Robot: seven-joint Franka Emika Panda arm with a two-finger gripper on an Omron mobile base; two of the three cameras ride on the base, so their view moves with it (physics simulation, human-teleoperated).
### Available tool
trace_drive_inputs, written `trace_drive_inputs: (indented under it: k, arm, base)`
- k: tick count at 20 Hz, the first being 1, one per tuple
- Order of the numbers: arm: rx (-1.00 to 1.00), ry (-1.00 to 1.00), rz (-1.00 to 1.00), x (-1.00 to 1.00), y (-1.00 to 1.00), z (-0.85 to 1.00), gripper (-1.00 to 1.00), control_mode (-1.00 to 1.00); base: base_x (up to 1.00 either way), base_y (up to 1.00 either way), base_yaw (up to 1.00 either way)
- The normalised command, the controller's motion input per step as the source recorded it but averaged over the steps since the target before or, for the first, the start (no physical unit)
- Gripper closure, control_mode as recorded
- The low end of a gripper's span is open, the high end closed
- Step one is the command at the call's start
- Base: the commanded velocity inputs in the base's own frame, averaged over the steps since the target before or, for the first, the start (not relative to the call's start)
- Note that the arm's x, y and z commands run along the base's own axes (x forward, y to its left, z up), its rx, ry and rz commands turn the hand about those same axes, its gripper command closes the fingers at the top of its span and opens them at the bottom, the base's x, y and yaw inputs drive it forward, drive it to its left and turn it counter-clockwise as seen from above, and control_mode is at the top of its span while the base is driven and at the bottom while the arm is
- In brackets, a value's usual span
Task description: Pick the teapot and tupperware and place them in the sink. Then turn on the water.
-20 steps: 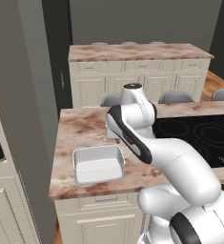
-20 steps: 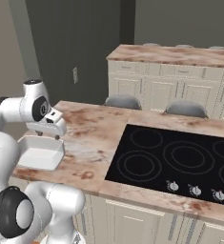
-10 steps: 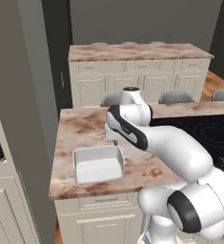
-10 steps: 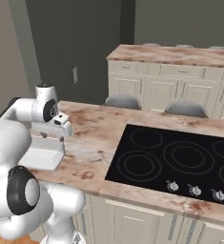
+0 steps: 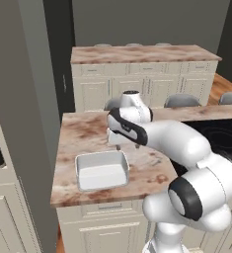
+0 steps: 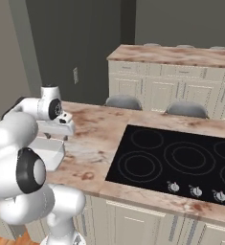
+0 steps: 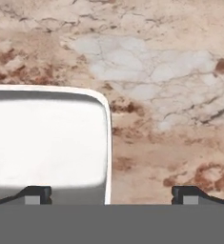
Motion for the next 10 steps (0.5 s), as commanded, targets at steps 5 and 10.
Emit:
trace_drive_inputs:
  k: [5,10]
  arm:
    - [0.0,0.0,0.0,0.29,0.12,-0.42,-1.0,-1.0]
    - [0.0,0.0,0.0,0.09,0.04,-0.4,-1.0,-1.0]
  base:
    - [0.0,0.0,0.0]
    - [0.0,0.0,0.0]
